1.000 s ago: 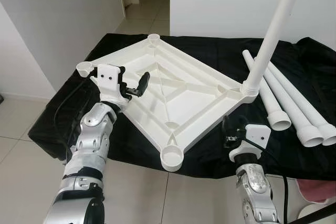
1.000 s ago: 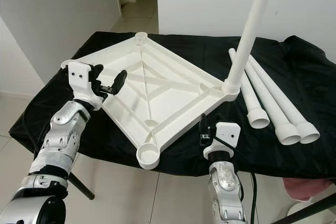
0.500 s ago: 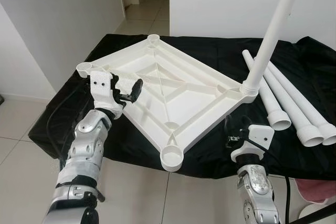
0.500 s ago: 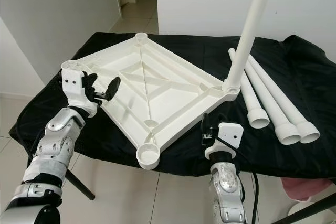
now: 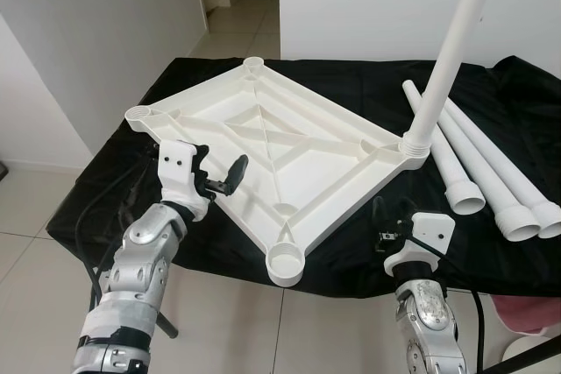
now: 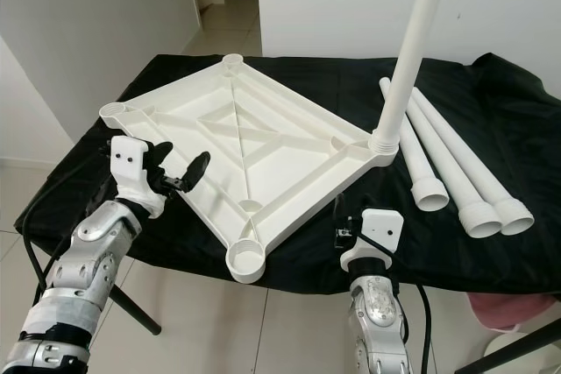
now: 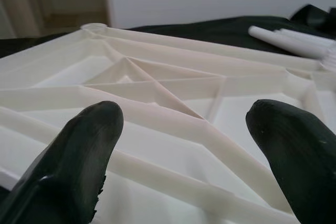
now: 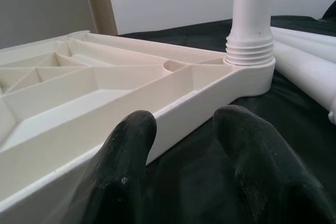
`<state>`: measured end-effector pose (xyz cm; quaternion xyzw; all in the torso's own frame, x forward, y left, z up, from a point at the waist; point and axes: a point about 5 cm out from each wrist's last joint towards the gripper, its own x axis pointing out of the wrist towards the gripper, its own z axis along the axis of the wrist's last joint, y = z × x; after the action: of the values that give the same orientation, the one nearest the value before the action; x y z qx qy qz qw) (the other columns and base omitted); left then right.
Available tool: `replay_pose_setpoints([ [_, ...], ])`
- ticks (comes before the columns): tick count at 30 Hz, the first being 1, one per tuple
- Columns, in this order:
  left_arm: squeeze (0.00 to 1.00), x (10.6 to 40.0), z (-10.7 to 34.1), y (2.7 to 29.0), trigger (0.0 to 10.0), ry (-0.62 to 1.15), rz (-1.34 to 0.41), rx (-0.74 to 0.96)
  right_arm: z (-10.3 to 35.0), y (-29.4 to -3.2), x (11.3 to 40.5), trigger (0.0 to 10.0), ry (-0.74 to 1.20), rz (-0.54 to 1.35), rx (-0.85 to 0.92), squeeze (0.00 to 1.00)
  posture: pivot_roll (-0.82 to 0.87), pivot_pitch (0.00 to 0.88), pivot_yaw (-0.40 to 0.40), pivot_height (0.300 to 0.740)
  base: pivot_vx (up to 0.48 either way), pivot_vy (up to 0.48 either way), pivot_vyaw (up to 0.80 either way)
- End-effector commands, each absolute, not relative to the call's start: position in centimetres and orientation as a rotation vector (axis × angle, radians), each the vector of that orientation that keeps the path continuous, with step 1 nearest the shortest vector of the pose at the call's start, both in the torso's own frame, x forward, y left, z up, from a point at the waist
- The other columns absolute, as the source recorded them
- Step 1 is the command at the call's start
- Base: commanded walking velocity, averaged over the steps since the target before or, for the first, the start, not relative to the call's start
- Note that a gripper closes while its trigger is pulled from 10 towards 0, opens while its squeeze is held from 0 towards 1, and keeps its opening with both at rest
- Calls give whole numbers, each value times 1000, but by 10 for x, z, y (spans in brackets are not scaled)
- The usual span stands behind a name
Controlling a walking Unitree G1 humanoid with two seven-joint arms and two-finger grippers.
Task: Building children table
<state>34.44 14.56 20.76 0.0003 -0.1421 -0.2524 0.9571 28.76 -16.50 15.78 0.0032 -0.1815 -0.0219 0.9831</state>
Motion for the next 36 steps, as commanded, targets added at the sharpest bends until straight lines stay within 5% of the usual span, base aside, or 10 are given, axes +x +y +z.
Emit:
replay_pose_setpoints([
  [1, 0, 330, 205, 133, 10000, -296, -863, 111, 154, -165, 285, 10000, -345, -51, 10, 0, -23, 177, 114, 740, 0, 0, 0],
  [19, 0, 305, 187, 138, 10000, -107, -1250, 221, 151, -169, 281, 10000, -320, -43, -17, 0, -25, 202, 128, 740, 0, 0, 0],
  [36, 0, 305, 175, 155, 10000, 26, -1399, 372, 151, -168, 280, 10000, -305, -26, -24, 0, -23, 224, 122, 740, 0, 0, 0],
])
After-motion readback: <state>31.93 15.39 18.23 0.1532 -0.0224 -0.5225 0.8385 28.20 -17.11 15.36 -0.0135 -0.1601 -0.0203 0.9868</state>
